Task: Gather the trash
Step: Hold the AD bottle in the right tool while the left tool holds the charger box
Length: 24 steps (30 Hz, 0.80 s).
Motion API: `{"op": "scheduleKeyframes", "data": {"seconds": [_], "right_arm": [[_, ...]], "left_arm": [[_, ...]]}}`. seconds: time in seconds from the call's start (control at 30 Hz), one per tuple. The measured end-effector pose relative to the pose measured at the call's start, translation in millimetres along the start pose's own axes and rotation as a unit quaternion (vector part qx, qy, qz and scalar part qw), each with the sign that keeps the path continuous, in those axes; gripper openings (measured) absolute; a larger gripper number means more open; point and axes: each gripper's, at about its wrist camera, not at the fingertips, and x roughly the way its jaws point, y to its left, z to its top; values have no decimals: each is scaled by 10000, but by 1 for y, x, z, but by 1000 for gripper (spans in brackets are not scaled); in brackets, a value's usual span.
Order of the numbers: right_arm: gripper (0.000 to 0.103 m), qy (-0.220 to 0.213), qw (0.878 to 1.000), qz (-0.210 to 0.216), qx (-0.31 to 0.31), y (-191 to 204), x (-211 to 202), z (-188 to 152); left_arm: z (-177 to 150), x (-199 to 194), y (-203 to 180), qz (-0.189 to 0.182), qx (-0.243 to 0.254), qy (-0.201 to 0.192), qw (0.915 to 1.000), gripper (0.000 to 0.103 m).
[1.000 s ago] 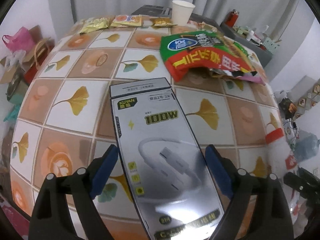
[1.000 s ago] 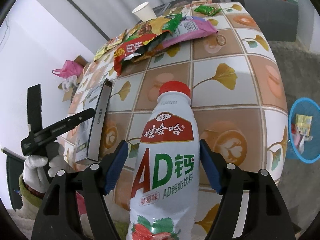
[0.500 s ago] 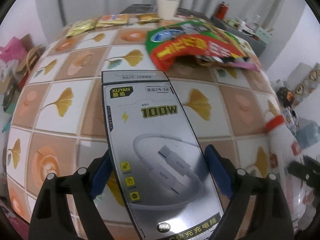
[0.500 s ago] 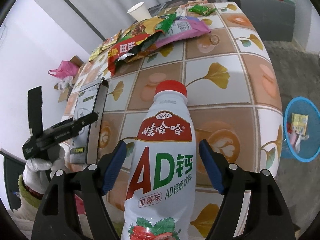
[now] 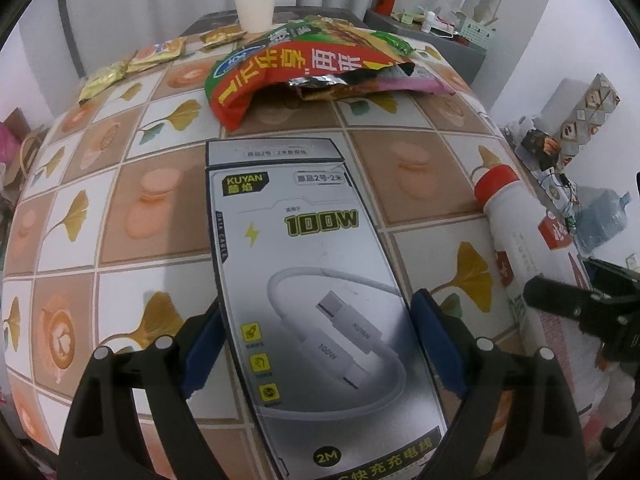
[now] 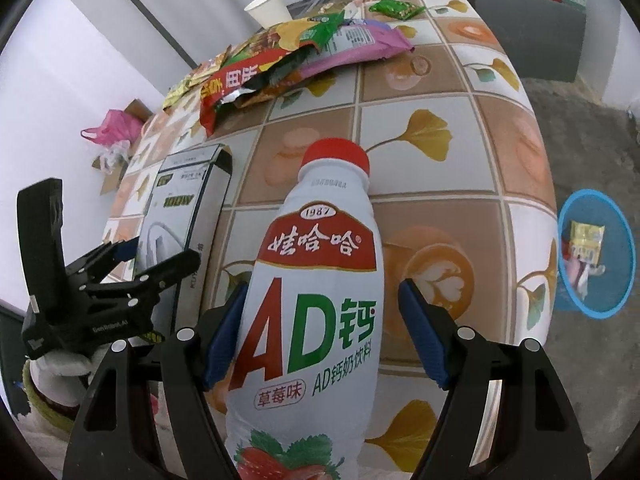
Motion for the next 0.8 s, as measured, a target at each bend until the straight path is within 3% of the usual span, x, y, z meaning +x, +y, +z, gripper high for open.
{"op": "scheduleKeyframes", "data": {"seconds": [0.23, 0.8], "right_arm": [[71, -70, 9999, -85, -49, 6, 3, -4], [65, -131, 9998, 76, 88, 0, 0, -6]], "left_arm": [[2, 8, -13, 168, 271, 127, 9994, 88], [2, 7, -10, 219, 168, 57, 9996, 86]]}}
